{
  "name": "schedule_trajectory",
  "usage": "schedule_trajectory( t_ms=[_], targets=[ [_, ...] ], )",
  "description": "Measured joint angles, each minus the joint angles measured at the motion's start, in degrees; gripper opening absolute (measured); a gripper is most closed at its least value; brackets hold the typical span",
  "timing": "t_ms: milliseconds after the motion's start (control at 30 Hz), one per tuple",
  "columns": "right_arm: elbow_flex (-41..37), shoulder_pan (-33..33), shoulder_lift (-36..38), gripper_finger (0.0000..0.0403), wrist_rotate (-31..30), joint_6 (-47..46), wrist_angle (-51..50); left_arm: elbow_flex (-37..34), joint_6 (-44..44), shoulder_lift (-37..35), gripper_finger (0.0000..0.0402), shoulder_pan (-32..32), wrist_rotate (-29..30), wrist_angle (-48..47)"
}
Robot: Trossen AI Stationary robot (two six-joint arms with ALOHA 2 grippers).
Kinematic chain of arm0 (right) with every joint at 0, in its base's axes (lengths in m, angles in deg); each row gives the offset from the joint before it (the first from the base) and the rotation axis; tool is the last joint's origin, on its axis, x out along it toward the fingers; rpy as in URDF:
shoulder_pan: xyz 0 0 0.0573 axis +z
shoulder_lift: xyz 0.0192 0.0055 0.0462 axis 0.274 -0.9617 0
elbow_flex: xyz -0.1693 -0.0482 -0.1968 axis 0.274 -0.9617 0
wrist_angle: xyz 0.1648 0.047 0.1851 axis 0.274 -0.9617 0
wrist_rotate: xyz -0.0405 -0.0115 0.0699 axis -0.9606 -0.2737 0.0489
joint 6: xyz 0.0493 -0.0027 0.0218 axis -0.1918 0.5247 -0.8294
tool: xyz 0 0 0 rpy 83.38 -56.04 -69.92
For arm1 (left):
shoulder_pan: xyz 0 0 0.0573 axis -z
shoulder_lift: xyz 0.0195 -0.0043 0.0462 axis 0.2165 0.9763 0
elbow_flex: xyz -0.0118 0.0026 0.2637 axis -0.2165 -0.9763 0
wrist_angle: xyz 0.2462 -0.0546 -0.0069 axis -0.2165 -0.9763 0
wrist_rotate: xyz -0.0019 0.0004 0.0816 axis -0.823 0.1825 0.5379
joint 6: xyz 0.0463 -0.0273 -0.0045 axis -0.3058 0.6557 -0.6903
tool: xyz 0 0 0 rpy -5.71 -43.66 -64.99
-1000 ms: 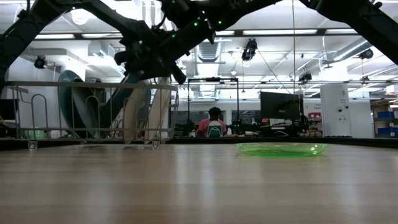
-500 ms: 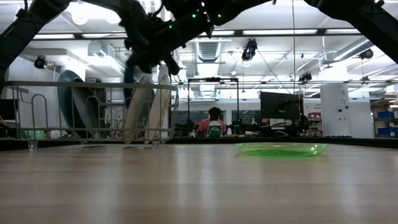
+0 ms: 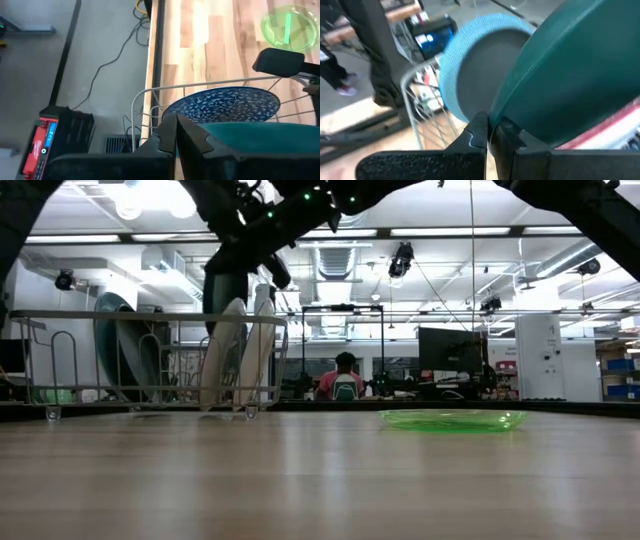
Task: Sort dishes
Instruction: Put the green plate into the dish rack
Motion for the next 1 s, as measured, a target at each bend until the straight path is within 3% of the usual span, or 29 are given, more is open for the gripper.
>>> schedule_trajectory(
  t_ms=[333, 600, 1000],
  targets=[
    [-0.4, 0.7, -0.5, 0.0001, 1.6, 0.6, 7.8, 5.1, 1.2, -1.1, 0.0, 0.0, -4.5, 1.6],
    [-0.1, 1.0, -5.1, 0.0, 6.1, 1.7, 13.4, 4.3, 2.9, -5.2, 0.0, -0.6, -2.8, 10.8],
    [3.7, 0.7, -9.8, 0.0, 5.9, 3.9, 13.3, 4.3, 4.2, -6.1, 0.0, -1.2, -1.2, 10.7]
  ],
)
